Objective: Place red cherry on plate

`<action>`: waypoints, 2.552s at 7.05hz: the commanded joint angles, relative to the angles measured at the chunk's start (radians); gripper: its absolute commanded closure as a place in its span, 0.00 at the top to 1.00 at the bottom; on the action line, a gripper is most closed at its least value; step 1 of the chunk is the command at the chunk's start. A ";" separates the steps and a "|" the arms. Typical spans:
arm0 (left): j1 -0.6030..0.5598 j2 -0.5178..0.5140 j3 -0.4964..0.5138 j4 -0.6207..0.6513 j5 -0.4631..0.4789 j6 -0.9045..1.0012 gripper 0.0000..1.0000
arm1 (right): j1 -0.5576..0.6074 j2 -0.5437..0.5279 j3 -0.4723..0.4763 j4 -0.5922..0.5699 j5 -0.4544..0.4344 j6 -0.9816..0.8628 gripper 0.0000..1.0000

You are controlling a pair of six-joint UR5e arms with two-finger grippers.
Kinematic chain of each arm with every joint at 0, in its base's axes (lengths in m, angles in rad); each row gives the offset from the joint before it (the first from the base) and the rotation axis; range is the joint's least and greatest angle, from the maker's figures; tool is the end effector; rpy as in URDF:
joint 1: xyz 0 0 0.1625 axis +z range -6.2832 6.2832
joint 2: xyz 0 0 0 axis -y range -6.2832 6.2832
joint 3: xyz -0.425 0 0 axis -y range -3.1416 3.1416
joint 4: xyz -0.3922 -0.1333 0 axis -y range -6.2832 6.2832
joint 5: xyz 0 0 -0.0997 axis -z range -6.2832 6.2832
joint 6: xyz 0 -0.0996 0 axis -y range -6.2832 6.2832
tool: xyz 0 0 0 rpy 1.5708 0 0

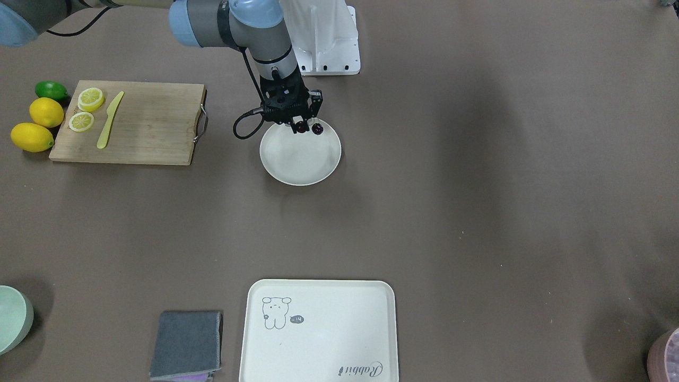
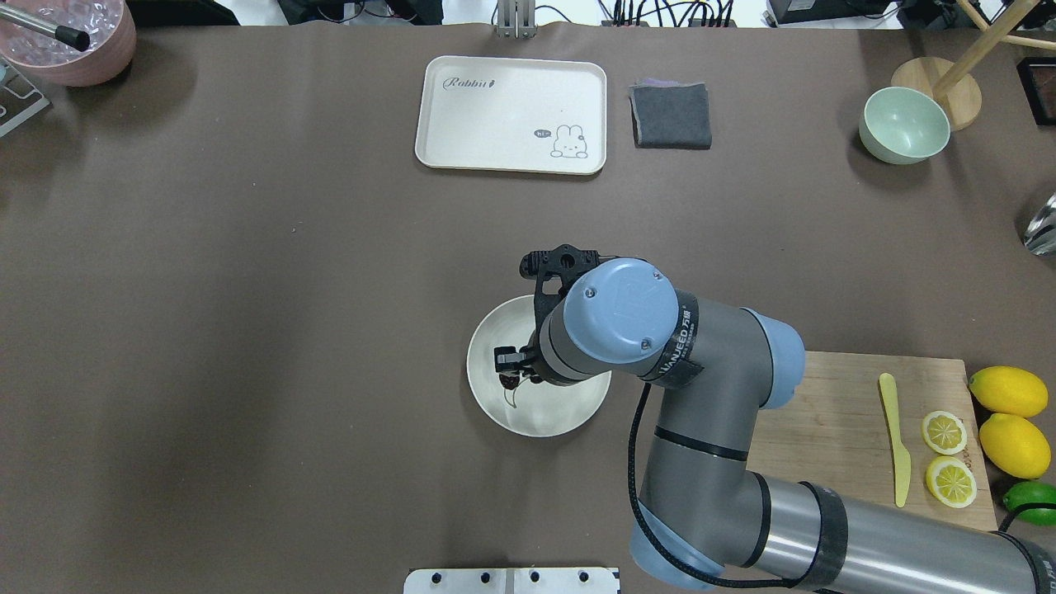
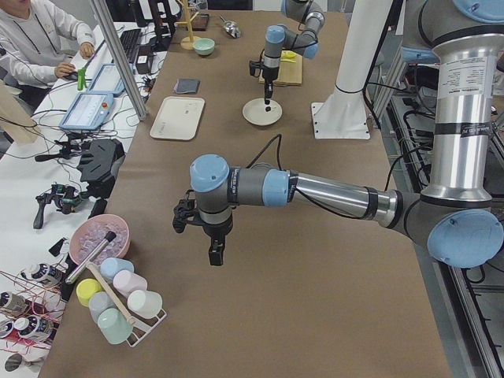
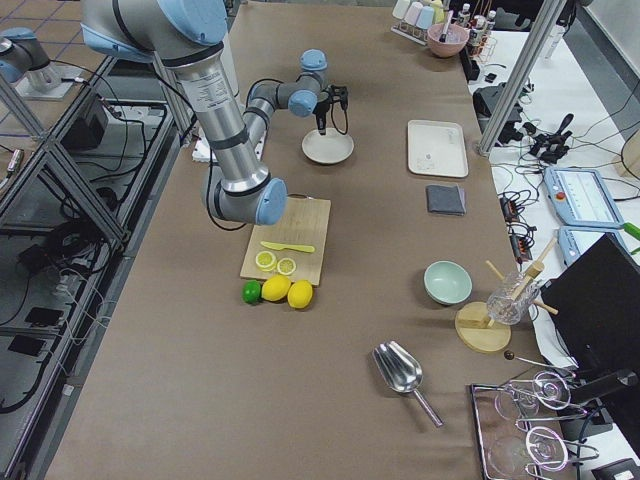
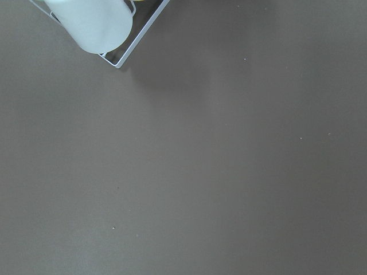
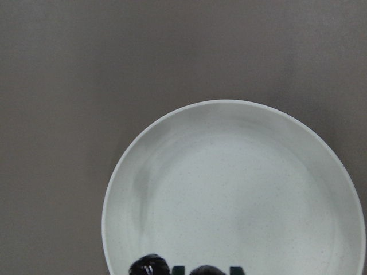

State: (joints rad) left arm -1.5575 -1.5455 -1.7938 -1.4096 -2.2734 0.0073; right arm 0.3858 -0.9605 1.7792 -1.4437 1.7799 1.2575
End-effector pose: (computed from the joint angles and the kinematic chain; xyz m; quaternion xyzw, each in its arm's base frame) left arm -0.0626 -0.4771 0.5826 0.0161 0.3441 0.0159 0.9387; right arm -0.5588 -0.3485 0.2005 0.0678 -0.4574 -0.0154 0.8865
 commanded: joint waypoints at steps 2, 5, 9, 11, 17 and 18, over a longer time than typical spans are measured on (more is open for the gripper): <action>0.000 0.001 -0.004 0.000 0.000 0.000 0.98 | 0.034 -0.007 0.012 0.005 -0.007 0.023 1.00; 0.000 0.001 -0.006 0.001 -0.001 -0.003 0.98 | 0.322 -0.149 0.179 -0.218 0.212 -0.228 1.00; 0.000 -0.005 -0.006 0.011 -0.012 -0.009 0.98 | 0.819 -0.505 0.195 -0.256 0.449 -0.782 1.00; -0.001 -0.001 -0.009 0.011 -0.006 -0.010 0.98 | 1.020 -0.550 0.045 -0.254 0.509 -0.999 1.00; 0.022 0.056 -0.027 0.015 0.000 -0.013 0.98 | 1.139 -0.601 -0.043 -0.242 0.492 -1.122 1.00; 0.022 0.077 -0.030 0.012 -0.003 -0.010 0.98 | 1.153 -0.604 -0.081 -0.242 0.490 -1.148 1.00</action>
State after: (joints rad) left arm -1.5356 -1.4933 -1.8186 -1.3948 -2.2741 -0.0065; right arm 1.5268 -1.5572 1.7365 -1.6876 2.2719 0.1304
